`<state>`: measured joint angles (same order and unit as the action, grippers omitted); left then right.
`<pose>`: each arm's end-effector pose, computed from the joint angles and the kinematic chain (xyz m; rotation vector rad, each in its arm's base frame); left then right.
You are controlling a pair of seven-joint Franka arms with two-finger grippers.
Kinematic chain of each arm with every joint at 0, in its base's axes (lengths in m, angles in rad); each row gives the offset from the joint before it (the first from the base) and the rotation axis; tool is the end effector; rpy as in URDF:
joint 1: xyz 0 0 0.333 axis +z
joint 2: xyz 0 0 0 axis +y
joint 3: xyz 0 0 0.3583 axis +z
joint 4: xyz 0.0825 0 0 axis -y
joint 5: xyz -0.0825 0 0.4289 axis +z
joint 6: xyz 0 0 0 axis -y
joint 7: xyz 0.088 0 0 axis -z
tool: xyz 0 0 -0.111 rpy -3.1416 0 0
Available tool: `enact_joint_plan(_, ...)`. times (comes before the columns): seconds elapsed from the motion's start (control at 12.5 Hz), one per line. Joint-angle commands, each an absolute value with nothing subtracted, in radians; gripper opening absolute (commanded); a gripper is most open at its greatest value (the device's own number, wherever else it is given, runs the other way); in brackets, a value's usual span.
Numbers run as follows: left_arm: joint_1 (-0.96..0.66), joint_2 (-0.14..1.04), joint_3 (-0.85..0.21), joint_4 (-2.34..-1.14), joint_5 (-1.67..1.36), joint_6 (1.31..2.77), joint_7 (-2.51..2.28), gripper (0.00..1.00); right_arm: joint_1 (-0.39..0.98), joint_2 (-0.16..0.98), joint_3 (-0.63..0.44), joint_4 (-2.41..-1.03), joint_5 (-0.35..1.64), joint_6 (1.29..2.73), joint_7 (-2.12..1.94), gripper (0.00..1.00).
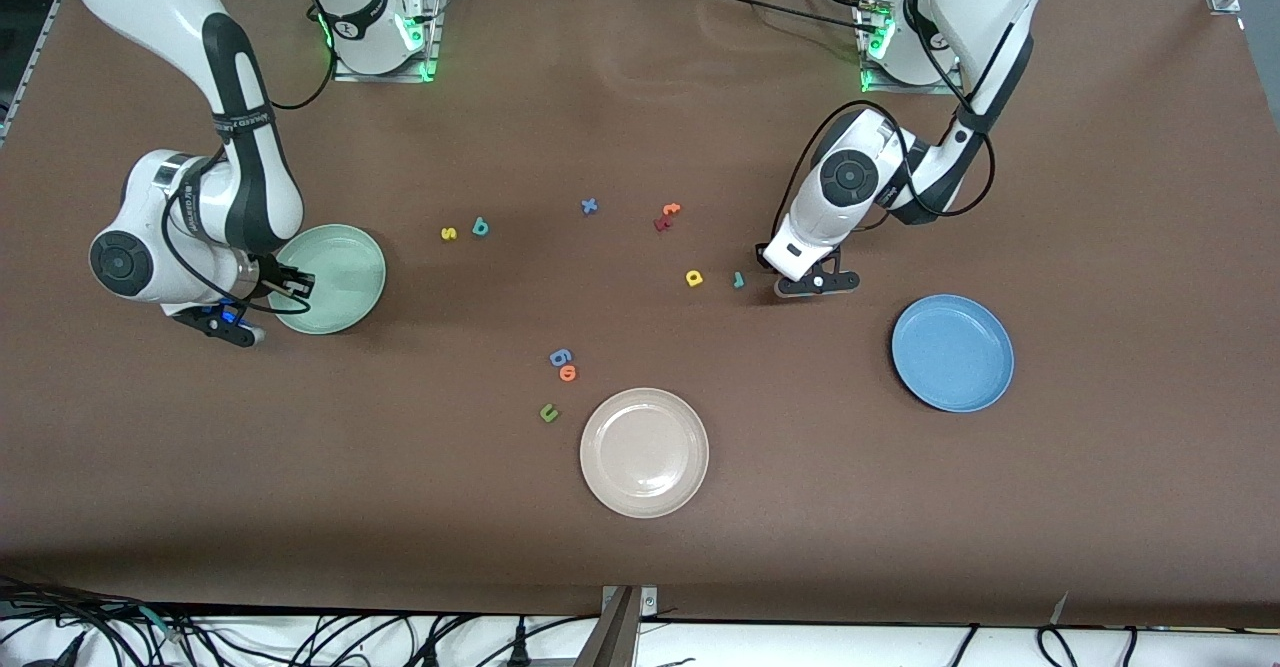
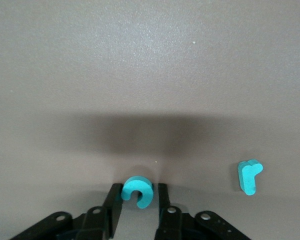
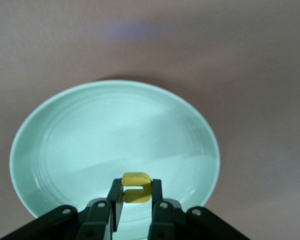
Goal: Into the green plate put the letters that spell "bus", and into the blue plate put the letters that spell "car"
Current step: 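Drop the yellow u on the green plate while the left gripper lifts c, then place the cyan c on the blue plate while the right gripper reaches s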
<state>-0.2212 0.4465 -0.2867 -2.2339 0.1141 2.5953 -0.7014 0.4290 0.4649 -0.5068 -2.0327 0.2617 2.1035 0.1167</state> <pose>0.4991 -0.2860 0.1657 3.1131 0.1818 -0.1390 0.6039 -0.0311 0.2185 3.0241 -0.5444 -0.4924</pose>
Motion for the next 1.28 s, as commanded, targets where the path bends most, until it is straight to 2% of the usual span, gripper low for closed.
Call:
enact_joint_plan(0.0,-0.222,0.44,-0.285,-2.25,0.15,2.603,-0.727,0.31,0.403,0.5,-0.506,-2.043,0.342,2.141,-0.02,0.0)
enact_joint_plan(0.16,-0.222,0.44,-0.285,-2.25,0.15,2.602,-0.727,0.28,0.402,0.5,-0.506,-2.042,0.342,2.146,-0.026,0.23)
enact_joint_plan(0.24,-0.222,0.44,-0.285,-2.25,0.15,2.6,-0.727,0.27,0.402,0.497,-0.506,-2.04,0.342,2.145,-0.028,0.54)
enact_joint_plan(0.32,-0.222,0.44,-0.285,-2.25,0.15,2.599,-0.727,0.26,0.402,0.489,-0.508,-2.036,0.342,2.145,-0.029,0.89)
enact_joint_plan(0.4,-0.222,0.44,-0.285,-2.25,0.15,2.599,-0.727,0.25,0.403,0.474,-0.509,-2.031,0.342,2.131,-0.02,1.0)
enact_joint_plan(0.72,-0.212,0.425,-0.285,-2.2,0.15,2.493,-0.704,0.2,0.417,0.367,-0.515,-2.008,0.331,2.002,0.076,0.99)
enact_joint_plan(0.88,-0.192,0.425,-0.284,-2.107,0.15,2.334,-0.629,0.2,0.458,0.322,-0.514,-2.008,0.328,1.956,0.173,0.98)
enact_joint_plan(1.04,-0.122,0.426,-0.284,-1.99,0.149,2.141,-0.46,0.2,0.529,0.29,-0.514,-2.017,0.325,1.948,0.289,0.89)
enact_joint_plan(1.12,-0.079,0.429,-0.284,-1.939,0.149,2.067,-0.346,0.2,0.563,0.275,-0.512,-2.023,0.325,1.948,0.337,0.91)
enact_joint_plan(1.2,-0.027,0.433,-0.284,-1.91,0.149,2.033,-0.24,0.2,0.596,0.267,-0.511,-2.026,0.325,1.95,0.389,0.97)
